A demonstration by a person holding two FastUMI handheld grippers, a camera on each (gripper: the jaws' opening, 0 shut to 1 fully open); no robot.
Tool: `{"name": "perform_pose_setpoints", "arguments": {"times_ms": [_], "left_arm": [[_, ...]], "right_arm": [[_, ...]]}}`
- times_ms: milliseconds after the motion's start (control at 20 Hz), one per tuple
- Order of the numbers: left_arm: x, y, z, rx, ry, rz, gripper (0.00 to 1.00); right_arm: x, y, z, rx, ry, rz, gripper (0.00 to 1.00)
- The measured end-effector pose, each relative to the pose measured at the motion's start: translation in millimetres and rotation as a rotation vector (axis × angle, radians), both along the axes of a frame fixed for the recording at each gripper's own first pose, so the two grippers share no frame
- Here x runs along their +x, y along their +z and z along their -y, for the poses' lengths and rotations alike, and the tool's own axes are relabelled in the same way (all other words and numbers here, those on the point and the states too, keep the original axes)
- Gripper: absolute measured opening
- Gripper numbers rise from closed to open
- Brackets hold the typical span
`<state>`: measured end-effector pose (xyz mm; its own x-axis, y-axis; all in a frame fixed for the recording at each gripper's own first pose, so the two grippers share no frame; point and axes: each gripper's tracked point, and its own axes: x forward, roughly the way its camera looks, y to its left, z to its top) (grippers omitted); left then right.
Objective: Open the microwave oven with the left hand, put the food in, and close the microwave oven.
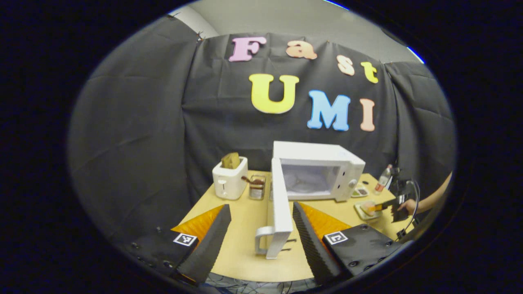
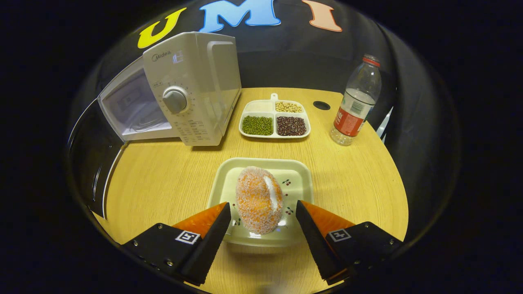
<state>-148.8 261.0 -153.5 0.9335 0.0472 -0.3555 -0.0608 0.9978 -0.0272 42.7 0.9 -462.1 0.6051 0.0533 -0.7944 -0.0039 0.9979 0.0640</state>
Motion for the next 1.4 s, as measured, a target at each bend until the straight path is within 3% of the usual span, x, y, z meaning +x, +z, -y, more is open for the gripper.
{"name": "perform_pose_setpoints", "arguments": {"times_ms": [200, 300, 400, 450, 500, 550, 850, 1250, 1400], "left_arm": [[32, 77, 56, -0.04, -0.028, 0.175, 0.97], [45, 88, 76, -0.032, -0.065, 0.199, 0.95], [54, 83, 94, -0.016, -0.094, 0.179, 0.95], [58, 80, 102, -0.01, -0.105, 0.172, 0.95], [62, 82, 111, -0.01, -0.117, 0.176, 0.95], [68, 84, 121, -0.024, -0.132, 0.182, 0.95], [90, 89, 139, -0.087, -0.191, 0.214, 0.95], [114, 99, 114, 0.005, -0.212, 0.255, 0.95], [113, 104, 106, -0.01, -0.205, 0.258, 0.96]], "right_arm": [[1, -9, 1, 0.014, 0.013, -0.024, 0.98], [0, -14, 0, 0.014, 0.024, -0.037, 0.95], [2, -10, 1, -0.004, 0.051, -0.029, 0.68], [1, -6, 2, -0.014, 0.068, -0.016, 0.61], [2, 2, 8, -0.057, 0.076, 0.01, 0.6], [3, 11, 12, -0.091, 0.082, 0.036, 0.5], [-9, 63, 0, -0.142, 0.177, 0.146, 0.5], [-30, 139, -34, -0.242, 0.268, 0.315, 0.5], [-35, 158, -54, -0.279, 0.307, 0.366, 0.5]]}}
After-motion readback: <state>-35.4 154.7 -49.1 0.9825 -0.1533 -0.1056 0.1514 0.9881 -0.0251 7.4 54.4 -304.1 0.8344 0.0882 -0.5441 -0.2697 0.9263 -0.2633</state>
